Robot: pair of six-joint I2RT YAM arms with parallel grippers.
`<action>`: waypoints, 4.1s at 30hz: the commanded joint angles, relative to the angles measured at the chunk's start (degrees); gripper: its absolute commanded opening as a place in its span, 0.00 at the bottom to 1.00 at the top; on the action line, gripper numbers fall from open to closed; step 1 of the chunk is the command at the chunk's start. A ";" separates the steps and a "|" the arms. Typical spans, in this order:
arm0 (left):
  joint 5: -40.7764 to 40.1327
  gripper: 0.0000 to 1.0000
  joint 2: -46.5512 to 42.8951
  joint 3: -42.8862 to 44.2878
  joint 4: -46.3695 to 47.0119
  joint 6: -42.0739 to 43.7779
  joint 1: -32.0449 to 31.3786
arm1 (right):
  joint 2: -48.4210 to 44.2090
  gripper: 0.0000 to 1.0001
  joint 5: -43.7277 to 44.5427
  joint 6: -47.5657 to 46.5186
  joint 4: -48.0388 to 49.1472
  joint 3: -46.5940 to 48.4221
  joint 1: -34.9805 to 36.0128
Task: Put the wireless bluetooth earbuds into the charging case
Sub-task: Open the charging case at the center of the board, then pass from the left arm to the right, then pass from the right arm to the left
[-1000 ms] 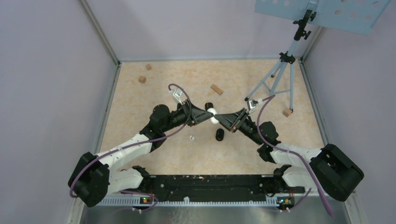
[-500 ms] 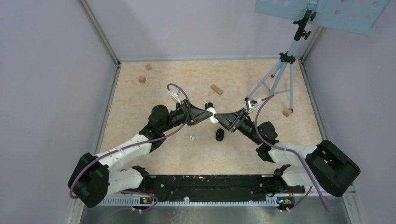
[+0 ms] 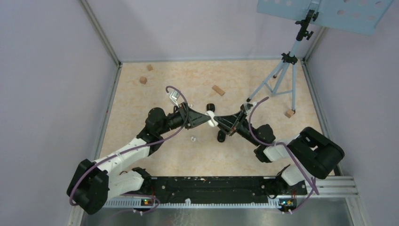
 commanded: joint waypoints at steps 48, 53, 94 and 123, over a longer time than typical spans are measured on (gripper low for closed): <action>25.83 0.00 7.26 17.29 -24.25 14.35 7.46 | -20.88 0.59 -21.00 -47.88 -65.15 22.34 -2.55; 25.67 0.00 7.22 17.36 -24.31 14.52 7.52 | -19.78 0.50 -21.76 -45.90 -62.24 21.53 -2.50; 7.61 0.99 -13.98 5.12 -26.69 16.65 11.14 | -14.54 0.00 -17.97 -23.82 -30.02 10.86 -2.68; 17.17 0.62 -0.50 -5.14 17.50 -8.28 11.11 | -5.68 0.00 -19.83 -16.35 -15.68 12.61 -1.97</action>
